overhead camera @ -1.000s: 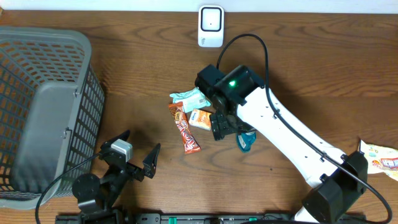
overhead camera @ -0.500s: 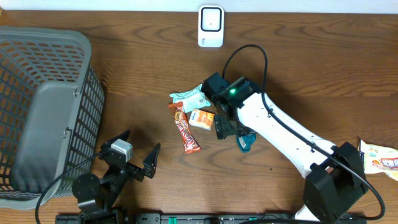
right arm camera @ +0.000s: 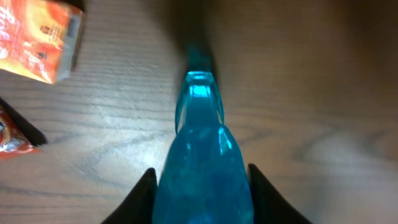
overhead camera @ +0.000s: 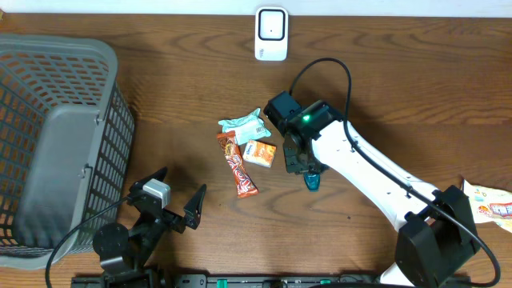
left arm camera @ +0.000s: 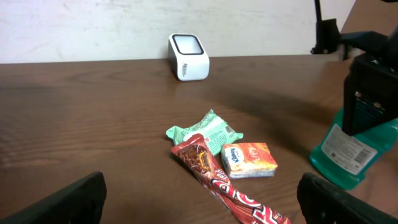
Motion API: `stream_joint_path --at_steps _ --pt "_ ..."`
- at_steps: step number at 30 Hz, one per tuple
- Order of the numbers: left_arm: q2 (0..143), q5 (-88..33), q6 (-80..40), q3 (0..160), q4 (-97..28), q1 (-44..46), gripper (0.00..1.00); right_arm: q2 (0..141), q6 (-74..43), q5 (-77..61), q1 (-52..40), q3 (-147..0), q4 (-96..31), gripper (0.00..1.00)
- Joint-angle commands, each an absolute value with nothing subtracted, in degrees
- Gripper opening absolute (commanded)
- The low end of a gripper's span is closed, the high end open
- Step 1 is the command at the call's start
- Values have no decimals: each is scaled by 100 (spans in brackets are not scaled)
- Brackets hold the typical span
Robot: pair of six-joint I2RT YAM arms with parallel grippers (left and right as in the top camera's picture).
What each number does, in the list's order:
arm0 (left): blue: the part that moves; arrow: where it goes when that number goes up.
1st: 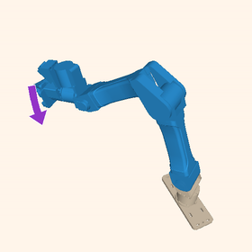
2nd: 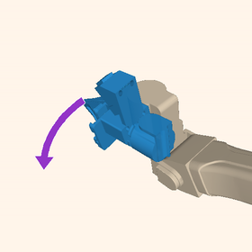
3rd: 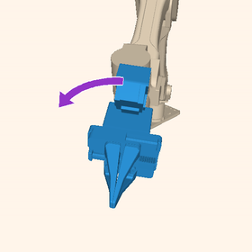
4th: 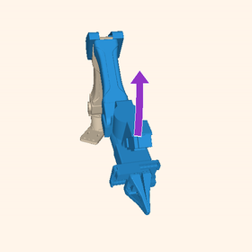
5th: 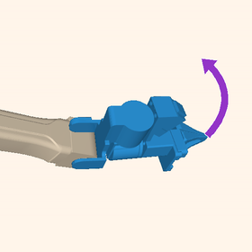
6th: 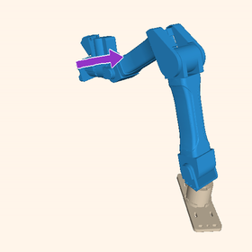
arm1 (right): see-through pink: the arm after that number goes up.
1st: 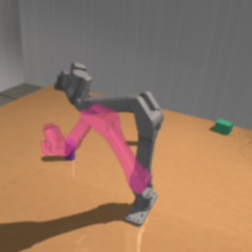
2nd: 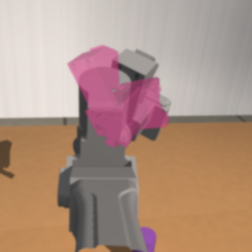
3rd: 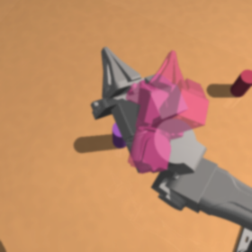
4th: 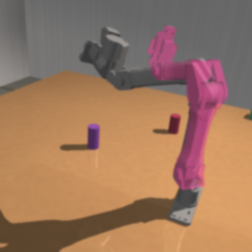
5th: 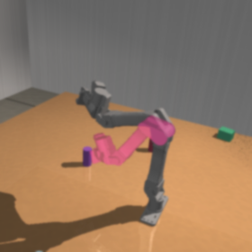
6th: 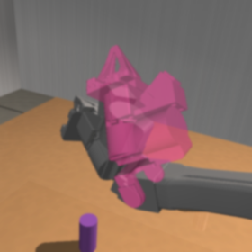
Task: Scan the item barcode
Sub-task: 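Grasp the lying Listerine bottle with the right gripper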
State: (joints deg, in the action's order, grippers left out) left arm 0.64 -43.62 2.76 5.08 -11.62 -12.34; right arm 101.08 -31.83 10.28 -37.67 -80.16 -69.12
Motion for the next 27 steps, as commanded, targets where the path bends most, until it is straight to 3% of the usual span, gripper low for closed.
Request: stream_joint_path --at_steps 1,7,12,24,27 --pt "62 -4438 246 416 -1304 -1243 98 10147 -2493 867 -3717 -7918 -6602 15" --pt "62 -4438 246 416 -1304 -1243 98 10147 -447 30 -3496 -7994 -5996 11" --pt "62 -4438 248 416 -1304 -1243 98 10147 1337 -329 -3275 -8132 -5916 15" --pt "62 -4438 246 416 -1304 -1243 98 10147 2904 -375 -3197 -8407 -5828 10" --pt "62 -4438 246 416 -1304 -1243 98 10147 2904 -403 -3197 -8407 -5771 32"
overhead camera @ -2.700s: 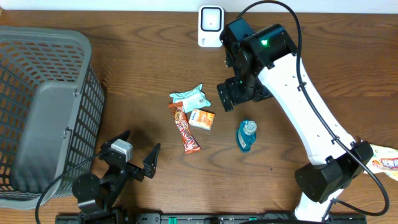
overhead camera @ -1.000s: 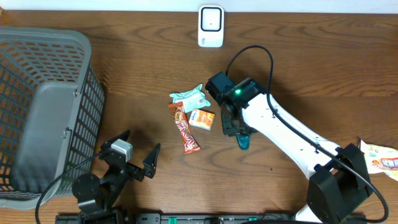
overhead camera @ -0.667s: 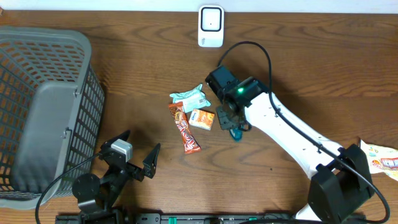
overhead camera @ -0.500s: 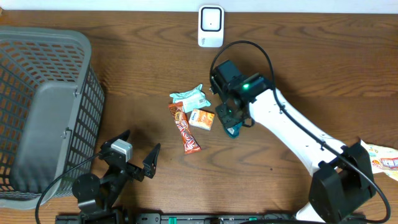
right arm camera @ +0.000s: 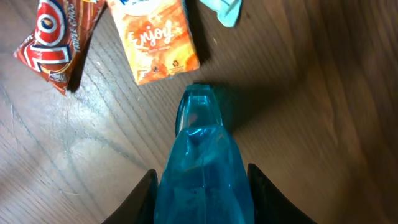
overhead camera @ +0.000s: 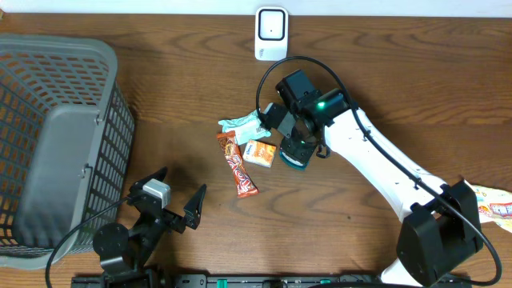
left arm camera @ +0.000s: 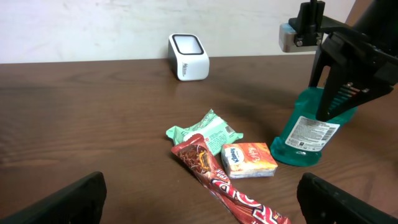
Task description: Scan the item barcode
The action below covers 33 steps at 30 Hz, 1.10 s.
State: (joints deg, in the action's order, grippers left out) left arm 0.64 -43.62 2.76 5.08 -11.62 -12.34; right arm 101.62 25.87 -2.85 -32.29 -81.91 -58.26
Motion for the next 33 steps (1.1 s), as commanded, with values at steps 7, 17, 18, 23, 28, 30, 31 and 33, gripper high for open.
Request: stream_joint_path --at_steps 7,17,18,23,28,30,31,33 --pt "62 -4438 246 416 -1304 -1243 98 10147 2875 -405 -3197 -8440 -5763 63" --pt "62 -4438 248 416 -1304 -1243 98 10147 2025 -405 -3197 -9415 -6307 99" --pt "62 -4438 246 416 -1304 -1243 98 10147 1885 -405 -3197 -9662 -6475 99" --pt "62 -4438 246 416 -1304 -1243 98 10127 1181 -405 -3197 -10840 -7376 99" --pt "62 -4438 248 416 -1304 -1243 98 9572 340 -405 -3194 -11227 -7826 99" --pt "62 -4438 246 416 -1304 -1243 98 9183 84 -403 -3194 -11205 -7979 99" --pt "62 -4438 246 416 -1304 -1243 98 8969 -12 -397 -3194 -11159 -8031 99" --pt "62 -4438 246 416 -1304 -1243 98 8458 -145 -311 -3197 -10951 -8068 99"
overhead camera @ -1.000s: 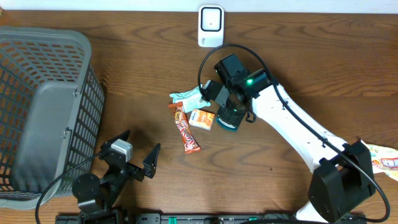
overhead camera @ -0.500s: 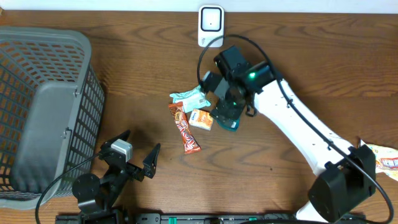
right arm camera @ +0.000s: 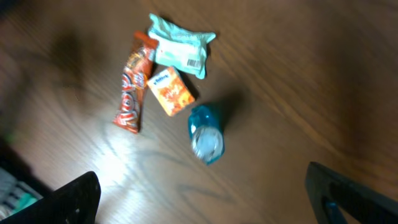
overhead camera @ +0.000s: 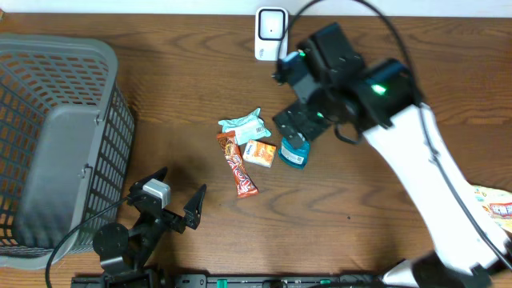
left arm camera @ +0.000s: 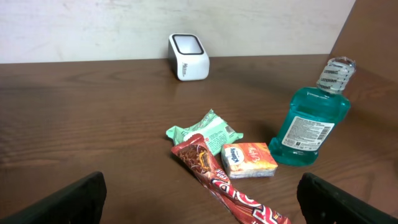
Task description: Scan the item barcode
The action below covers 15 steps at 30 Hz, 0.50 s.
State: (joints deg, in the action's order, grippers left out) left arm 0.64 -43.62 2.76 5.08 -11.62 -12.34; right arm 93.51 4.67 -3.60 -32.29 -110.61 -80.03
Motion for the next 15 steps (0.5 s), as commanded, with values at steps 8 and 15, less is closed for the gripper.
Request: stream_joint_path --at_steps 8,15 --pt "62 -4438 248 416 -1304 -1243 98 6292 -167 -294 -3197 -8364 -6687 99" --pt "62 -4438 246 416 -1304 -1243 98 5758 -165 -298 -3197 -5588 -4060 99"
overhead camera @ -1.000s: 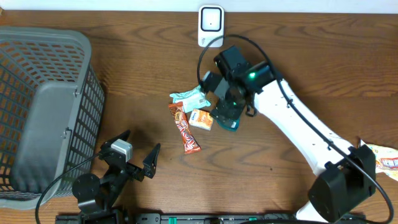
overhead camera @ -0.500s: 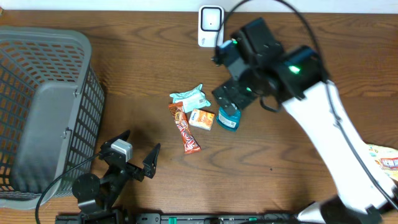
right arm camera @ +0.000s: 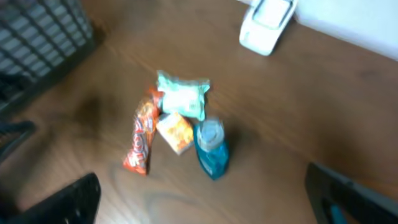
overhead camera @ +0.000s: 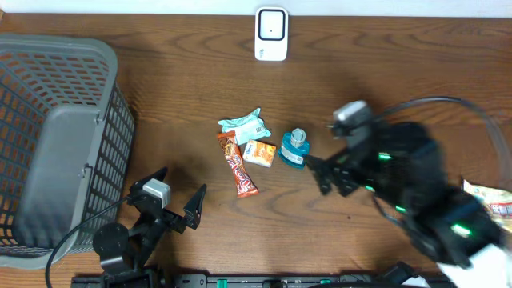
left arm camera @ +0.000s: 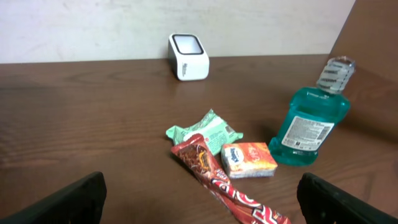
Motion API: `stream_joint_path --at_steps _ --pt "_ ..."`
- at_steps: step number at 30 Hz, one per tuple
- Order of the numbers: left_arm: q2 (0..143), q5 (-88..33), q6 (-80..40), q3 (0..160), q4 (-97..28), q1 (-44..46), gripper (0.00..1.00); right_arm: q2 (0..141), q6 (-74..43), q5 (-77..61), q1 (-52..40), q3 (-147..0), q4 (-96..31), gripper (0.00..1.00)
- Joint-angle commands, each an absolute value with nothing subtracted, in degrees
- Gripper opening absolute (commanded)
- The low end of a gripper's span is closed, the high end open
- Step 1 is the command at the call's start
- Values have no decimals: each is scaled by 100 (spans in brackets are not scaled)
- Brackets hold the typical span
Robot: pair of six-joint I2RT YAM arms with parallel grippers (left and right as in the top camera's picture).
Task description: Scan the item barcode
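Note:
A teal mouthwash bottle (overhead camera: pixel 294 149) stands upright on the wooden table, free of both grippers; it also shows as the bottle (left arm camera: pixel 311 127) with its label facing the left wrist camera. The white barcode scanner (overhead camera: pixel 271 34) sits at the table's far edge. My right gripper (right arm camera: pixel 202 190) is open and empty, held high, with the bottle (right arm camera: pixel 211 147) below it. In the overhead view the right arm (overhead camera: pixel 384 172) is blurred, right of the bottle. My left gripper (overhead camera: pixel 176 200) rests open at the front left, far from the items.
Left of the bottle lie an orange box (overhead camera: pixel 260 153), a mint-green packet (overhead camera: pixel 246 125) and a red snack bar (overhead camera: pixel 238 165). A grey basket (overhead camera: pixel 56 144) fills the left side. Another packet (overhead camera: pixel 488 200) lies at the right edge.
My right arm has moved from over the bottle near the scanner to the right and front of the bottle, gripper still open. The bottle stays upright beside the orange box.
My right gripper was shut on the bottle, right of the orange box. It then held the bottle close against that box. After that the bottle stood alone with my gripper open above it, and now the arm is off to its right. The left arm never moved.

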State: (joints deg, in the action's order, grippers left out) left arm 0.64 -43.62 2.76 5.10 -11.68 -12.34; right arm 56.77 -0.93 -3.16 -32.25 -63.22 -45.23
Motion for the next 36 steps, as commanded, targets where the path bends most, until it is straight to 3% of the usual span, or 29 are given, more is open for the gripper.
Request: stream_joint_path --at_steps 1,7,16,19,22,27,29,32,36 --pt "62 -4438 246 416 -1304 -1243 98 5804 -163 -296 -3197 -5328 -3710 99" --pt "62 -4438 248 416 -1304 -1243 98 6372 93 -294 -3192 -4436 -1859 99" --pt "62 -4438 246 416 -1304 -1243 98 7662 137 -294 -3179 -4423 -814 99" --pt "62 -4438 246 416 -1304 -1243 98 7970 134 -294 -3181 -4423 -589 95" --pt "62 -4438 246 416 -1304 -1243 98 8055 134 -294 -3179 -4423 -486 86" --pt "62 -4438 248 416 -1304 -1243 98 8064 134 -294 -3072 -4423 -508 41" --pt "62 -4438 246 416 -1304 -1243 98 8071 134 -305 -3013 -4423 -561 35" --pt "62 -4438 246 416 -1304 -1243 98 8119 137 -336 -2934 -4421 -648 38" --pt "62 -4438 246 416 -1304 -1243 98 8318 137 -340 -2908 -4421 -683 60"
